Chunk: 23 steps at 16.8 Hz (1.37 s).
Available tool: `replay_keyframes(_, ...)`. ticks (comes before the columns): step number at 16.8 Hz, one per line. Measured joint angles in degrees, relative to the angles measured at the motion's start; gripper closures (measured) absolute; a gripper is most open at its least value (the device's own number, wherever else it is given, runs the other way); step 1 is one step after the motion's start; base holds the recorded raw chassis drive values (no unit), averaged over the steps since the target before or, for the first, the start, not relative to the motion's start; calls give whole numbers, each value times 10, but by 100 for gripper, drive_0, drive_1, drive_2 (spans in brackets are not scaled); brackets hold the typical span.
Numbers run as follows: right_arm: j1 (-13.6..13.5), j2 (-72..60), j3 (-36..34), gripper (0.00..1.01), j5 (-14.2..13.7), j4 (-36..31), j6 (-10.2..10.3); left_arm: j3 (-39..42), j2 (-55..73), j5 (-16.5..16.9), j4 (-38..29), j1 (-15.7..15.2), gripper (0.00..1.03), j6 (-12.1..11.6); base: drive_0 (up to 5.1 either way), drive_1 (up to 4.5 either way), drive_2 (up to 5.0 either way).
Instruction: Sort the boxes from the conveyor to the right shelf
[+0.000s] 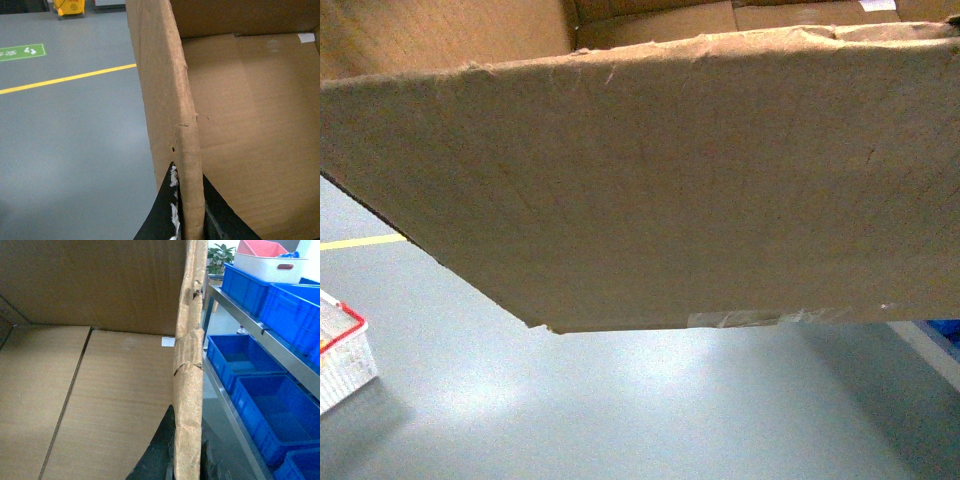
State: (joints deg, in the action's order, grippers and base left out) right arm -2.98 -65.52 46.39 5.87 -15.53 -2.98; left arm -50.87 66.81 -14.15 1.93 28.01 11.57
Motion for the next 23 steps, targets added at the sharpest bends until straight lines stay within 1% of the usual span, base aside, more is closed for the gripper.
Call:
replay_keyframes(3,2,0,0,97,-1,0,0,0,1,-1,-3,5,101,0,-146,-146,-146)
replay_keyframes(6,-1,0,0,97,0,0,0,0,1,0,0,-1,101,0,-154,-154,-154)
replay_keyframes(23,0,0,0,97,0,0,0,0,1,0,0,0,101,0,-167,-167,-167)
